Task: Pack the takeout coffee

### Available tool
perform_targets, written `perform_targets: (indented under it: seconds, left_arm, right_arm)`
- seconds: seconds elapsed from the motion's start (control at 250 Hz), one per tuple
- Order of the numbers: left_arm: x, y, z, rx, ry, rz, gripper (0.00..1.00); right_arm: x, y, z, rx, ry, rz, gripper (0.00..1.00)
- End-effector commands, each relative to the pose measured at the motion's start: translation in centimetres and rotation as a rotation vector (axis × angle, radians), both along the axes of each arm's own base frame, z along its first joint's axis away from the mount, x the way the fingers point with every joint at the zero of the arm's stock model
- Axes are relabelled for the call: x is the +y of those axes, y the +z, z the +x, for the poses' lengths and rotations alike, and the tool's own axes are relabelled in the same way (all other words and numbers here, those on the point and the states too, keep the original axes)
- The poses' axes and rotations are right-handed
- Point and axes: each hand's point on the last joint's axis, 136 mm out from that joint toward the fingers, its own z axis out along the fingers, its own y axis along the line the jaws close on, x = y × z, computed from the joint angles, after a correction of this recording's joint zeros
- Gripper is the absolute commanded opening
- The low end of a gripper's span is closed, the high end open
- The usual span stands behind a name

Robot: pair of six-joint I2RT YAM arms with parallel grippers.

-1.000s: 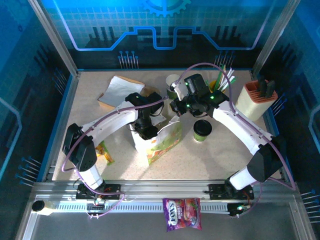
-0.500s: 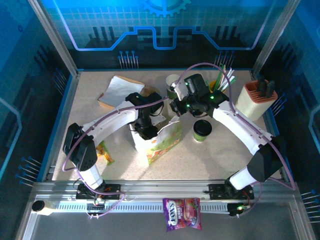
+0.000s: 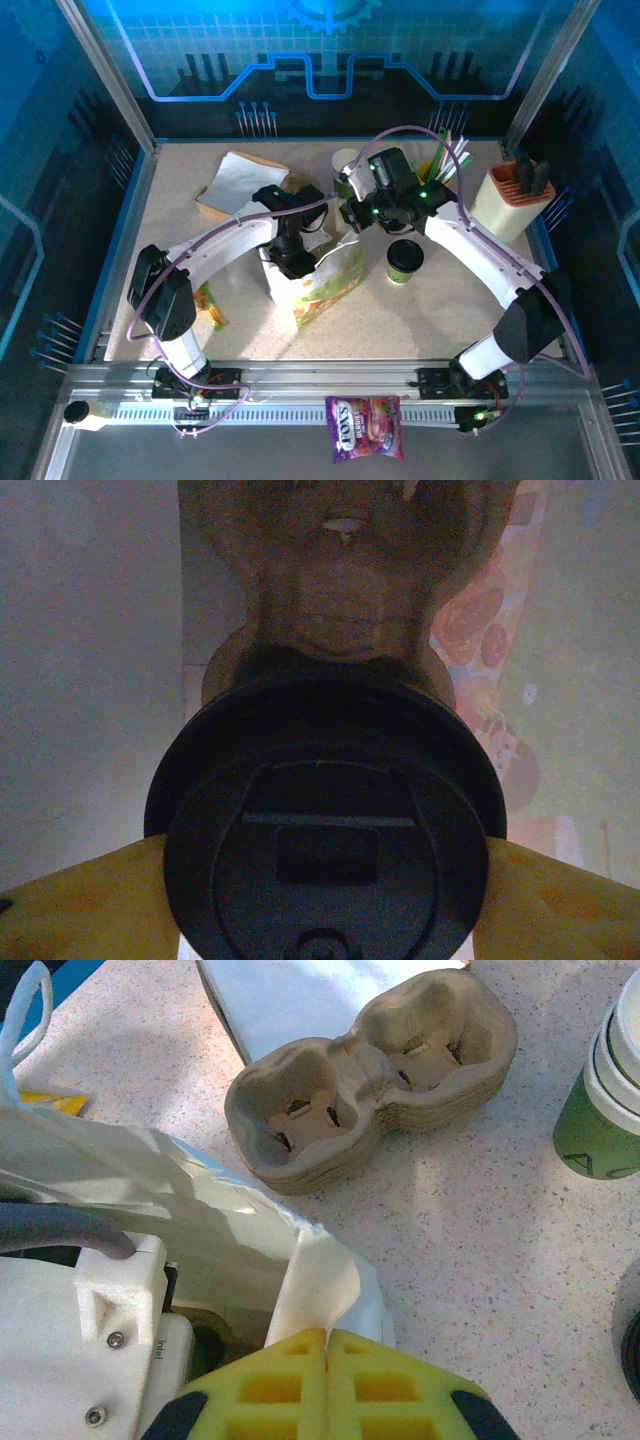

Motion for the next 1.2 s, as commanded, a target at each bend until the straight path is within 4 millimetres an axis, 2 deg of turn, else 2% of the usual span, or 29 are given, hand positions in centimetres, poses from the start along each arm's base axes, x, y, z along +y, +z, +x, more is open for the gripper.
perform_targets:
  seconds: [0.0,0.312,0.911,1.011,1.195]
  left_arm:
    - [0.8,-2.1,0.1,0.03,-0.007,0.052,0.55]
    - [1.0,-2.7,0.2,0.039,-0.002,0.068,0.55]
    - [2.3,-5.7,0.4,0.083,0.008,0.178,0.56]
    - [2.0,-5.1,0.6,0.065,0.013,0.161,0.57]
    - [0.6,-2.4,0.6,0.013,0.014,0.063,0.68]
  right_arm:
    - [-0.1,-1.4,-0.1,0.034,0.003,-0.031,0.06]
    - [0.1,-1.6,0.0,0.038,0.005,-0.029,0.06]
    - [0.3,-1.9,0.1,0.044,0.012,-0.025,0.06]
    - [0.2,-1.9,0.1,0.043,0.009,-0.026,0.07]
    - [0.0,-1.6,0.1,0.035,0.003,-0.027,0.1]
